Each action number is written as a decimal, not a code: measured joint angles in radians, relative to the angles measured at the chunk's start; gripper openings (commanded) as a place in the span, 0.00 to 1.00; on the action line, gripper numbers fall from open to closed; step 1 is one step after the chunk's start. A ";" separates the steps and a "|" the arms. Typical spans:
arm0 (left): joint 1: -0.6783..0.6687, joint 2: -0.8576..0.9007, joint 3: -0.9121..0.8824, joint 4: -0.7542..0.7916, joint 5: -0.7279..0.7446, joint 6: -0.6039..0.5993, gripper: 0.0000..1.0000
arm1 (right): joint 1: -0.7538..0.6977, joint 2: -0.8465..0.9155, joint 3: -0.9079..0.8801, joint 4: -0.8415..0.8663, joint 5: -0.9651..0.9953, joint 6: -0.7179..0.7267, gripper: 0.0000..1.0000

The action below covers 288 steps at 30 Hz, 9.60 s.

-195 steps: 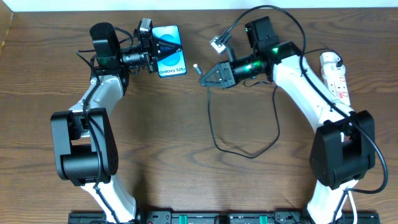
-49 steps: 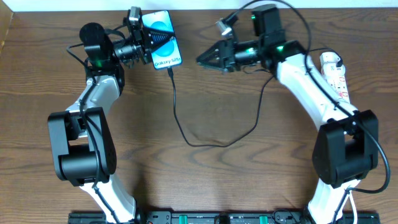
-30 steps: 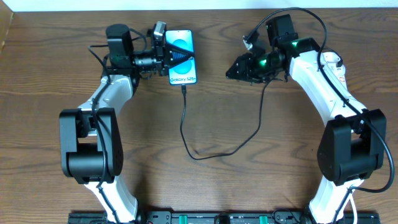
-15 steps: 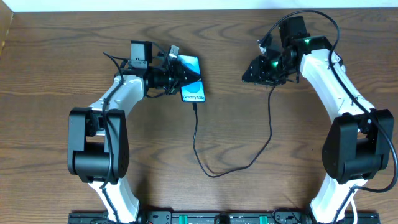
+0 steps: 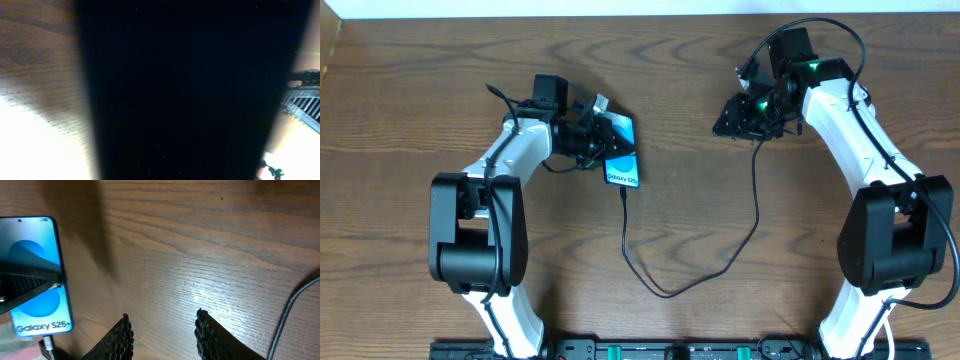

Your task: Plug charger to phone and switch on socket

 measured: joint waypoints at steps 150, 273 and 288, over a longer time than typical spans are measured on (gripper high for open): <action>-0.112 0.142 0.180 -0.162 -0.660 -0.009 0.66 | 0.033 0.000 0.000 -0.043 0.097 -0.074 0.43; -0.078 -0.640 0.129 -0.268 -0.853 0.053 0.95 | -0.746 0.169 -0.001 0.275 -0.048 -0.069 0.01; -0.078 -0.640 0.129 -0.268 -0.853 0.053 0.95 | -0.711 0.230 -0.001 0.314 -0.045 -0.057 0.01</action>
